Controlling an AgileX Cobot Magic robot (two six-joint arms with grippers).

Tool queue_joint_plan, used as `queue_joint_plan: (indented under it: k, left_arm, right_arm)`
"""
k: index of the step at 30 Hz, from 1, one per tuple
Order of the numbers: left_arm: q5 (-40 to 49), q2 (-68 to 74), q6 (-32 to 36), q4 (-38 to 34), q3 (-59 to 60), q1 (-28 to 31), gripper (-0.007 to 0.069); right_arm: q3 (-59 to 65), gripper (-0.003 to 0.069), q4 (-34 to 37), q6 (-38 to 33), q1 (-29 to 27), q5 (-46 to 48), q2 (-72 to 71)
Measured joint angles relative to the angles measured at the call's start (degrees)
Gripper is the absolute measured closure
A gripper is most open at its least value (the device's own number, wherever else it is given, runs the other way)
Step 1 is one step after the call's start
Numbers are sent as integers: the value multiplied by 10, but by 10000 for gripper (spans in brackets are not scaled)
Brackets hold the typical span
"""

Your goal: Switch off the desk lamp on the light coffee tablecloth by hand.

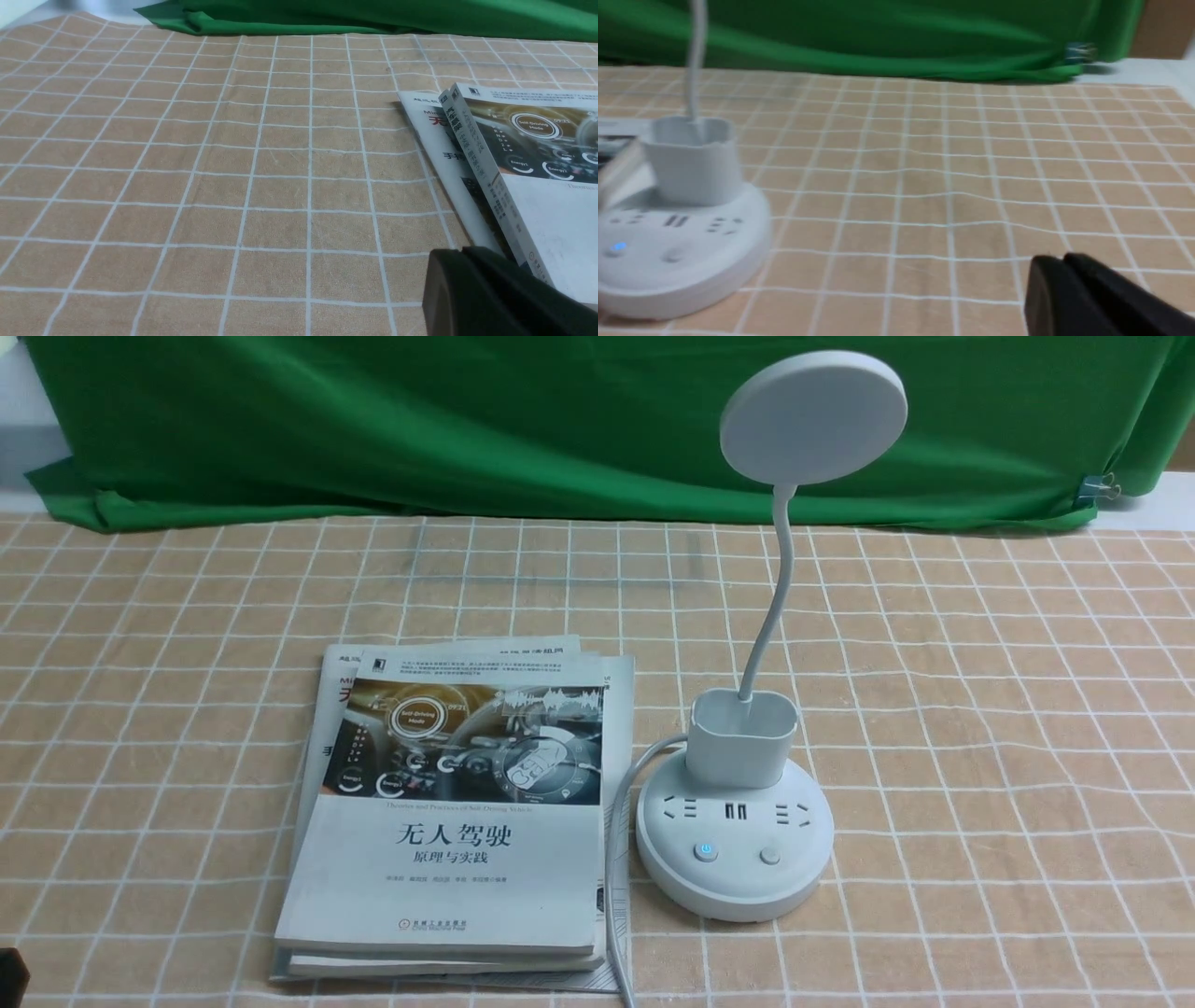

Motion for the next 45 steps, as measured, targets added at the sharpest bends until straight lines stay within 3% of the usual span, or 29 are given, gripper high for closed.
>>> queue_joint_plan:
  k: [20, 45]
  left_arm:
    - [0, 0, 1, 0, 0, 0, 620]
    - [0, 0, 0, 0, 0, 0, 620]
  right_arm:
    - [4, 624, 0, -1, -5, 6, -42]
    - [4, 549, 0, -2, -5, 6, -42]
